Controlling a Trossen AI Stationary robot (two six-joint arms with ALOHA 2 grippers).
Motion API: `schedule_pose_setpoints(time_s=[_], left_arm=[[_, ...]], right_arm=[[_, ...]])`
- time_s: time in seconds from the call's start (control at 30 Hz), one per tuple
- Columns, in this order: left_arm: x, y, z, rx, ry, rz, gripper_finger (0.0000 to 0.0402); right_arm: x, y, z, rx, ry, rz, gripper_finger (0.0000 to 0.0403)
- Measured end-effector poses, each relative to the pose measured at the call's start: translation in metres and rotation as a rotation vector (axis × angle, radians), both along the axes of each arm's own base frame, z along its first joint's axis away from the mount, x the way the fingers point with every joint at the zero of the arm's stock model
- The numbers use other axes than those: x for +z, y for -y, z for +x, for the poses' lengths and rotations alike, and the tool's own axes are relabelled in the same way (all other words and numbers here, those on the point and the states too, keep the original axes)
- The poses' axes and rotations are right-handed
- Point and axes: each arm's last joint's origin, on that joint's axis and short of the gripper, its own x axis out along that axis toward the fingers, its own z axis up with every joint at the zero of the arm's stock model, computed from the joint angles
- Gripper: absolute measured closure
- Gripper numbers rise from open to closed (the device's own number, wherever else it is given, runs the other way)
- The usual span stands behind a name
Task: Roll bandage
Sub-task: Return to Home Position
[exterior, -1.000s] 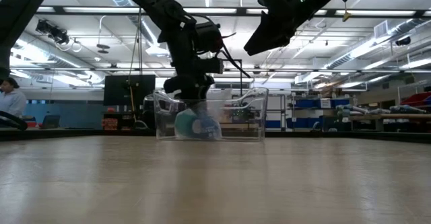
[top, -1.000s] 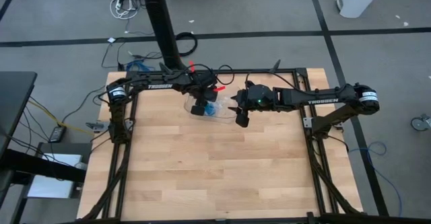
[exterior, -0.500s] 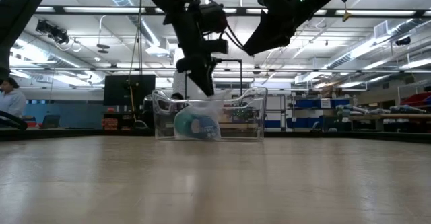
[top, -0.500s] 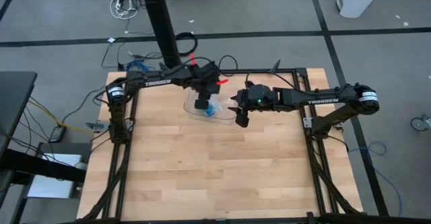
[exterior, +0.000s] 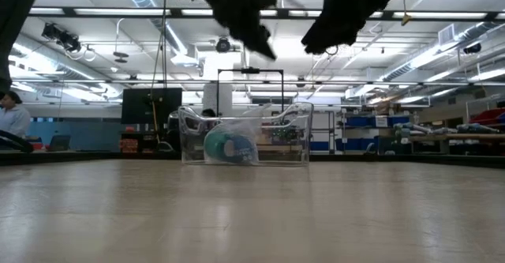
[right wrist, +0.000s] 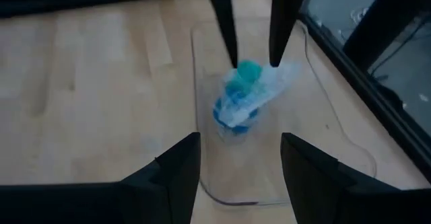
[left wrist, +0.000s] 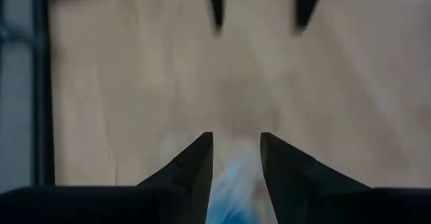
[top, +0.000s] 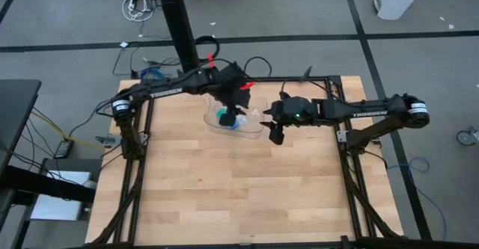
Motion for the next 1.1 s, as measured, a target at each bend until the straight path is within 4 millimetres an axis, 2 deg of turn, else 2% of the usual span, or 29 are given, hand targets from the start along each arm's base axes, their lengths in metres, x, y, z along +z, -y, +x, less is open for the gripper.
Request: schedule_pose_setpoints(time_s=[0.23,0.33,0.4,0.47,0.6,0.67,0.77,0.93,1.1], left_arm=[[0.052,0.061,-0.009,-0.037,0.398,0.079,0.0271],[0.060,0.084,-0.023,-0.017,0.522,0.124,0.0271],[0.053,0.097,-0.034,-0.011,0.575,0.140,0.0271],[0.038,0.105,-0.046,0.005,0.603,0.127,0.0271],[0.010,0.109,-0.075,0.078,0.670,0.057,0.0271],[-0.007,0.110,-0.087,0.099,0.672,0.026,0.0271],[-0.031,0.114,-0.101,0.133,0.650,-0.003,0.0271],[-0.060,0.123,-0.119,0.212,0.659,0.030,0.0271],[-0.081,0.129,-0.137,0.265,0.718,0.022,0.0271]], right_arm=[[0.027,-0.027,-0.038,0.024,0.220,-0.049,0.0233],[0.029,-0.034,-0.056,0.035,0.260,-0.055,0.0237],[0.026,-0.037,-0.068,0.052,0.279,-0.057,0.0238],[0.020,-0.039,-0.079,0.065,0.292,-0.055,0.0238],[0.003,-0.039,-0.100,0.089,0.368,-0.048,0.0239],[-0.012,-0.039,-0.108,0.113,0.403,-0.047,0.0239],[-0.037,-0.041,-0.118,0.168,0.474,-0.040,0.0239],[-0.071,-0.041,-0.129,0.202,0.636,-0.034,0.0238],[-0.087,-0.040,-0.135,0.200,0.675,-0.033,0.0240]])
